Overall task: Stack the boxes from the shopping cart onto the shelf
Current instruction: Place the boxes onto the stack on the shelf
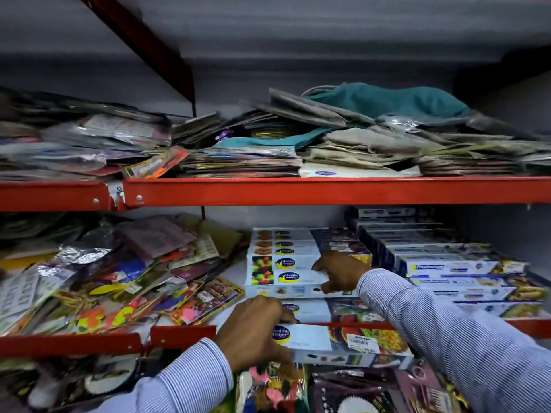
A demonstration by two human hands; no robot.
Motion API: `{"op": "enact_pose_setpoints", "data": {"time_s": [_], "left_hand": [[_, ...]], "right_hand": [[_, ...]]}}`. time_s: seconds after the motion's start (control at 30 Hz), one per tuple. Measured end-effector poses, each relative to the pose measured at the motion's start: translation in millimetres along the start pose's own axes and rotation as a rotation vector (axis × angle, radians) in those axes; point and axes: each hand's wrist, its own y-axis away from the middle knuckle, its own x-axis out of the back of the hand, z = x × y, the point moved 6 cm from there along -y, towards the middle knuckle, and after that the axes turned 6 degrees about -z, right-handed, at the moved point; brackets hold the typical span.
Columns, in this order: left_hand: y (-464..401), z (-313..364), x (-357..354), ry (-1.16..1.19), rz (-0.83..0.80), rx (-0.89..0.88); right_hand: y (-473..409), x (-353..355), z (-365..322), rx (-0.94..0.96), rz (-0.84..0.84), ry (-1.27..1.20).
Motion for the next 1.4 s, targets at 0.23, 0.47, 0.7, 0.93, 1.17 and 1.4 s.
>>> {"op": "enact_pose_setpoints", "data": {"time_s": [0.23, 0.47, 0.7, 0.93, 1.17, 1.4], "left_hand": [[-13, -16, -6, 0.003, 0.000, 0.043], [-26, -20, -7, 0.004, 0.009, 0.034], [-47, -22, 0, -0.011, 0.073, 0.008], [-88, -28, -2, 0.055, 0.122, 0.049], [-101, -36, -31, 0.120, 0.170, 0.044], [-86, -24, -35, -0.017, 0.318, -0.024]], "right_hand": [[-27, -18, 13, -0.008, 0.008, -0.017], [-30, -9, 11, 0.040, 0.139, -0.093], [-31, -6, 11, 0.074, 0.128, -0.089], [-30, 0, 17, 0.072, -0.032, -0.116], [-26, -11, 26, 0.086, -0.023, -0.154], [-15, -24, 32, 0.119, 0.083, -0.236]]}}
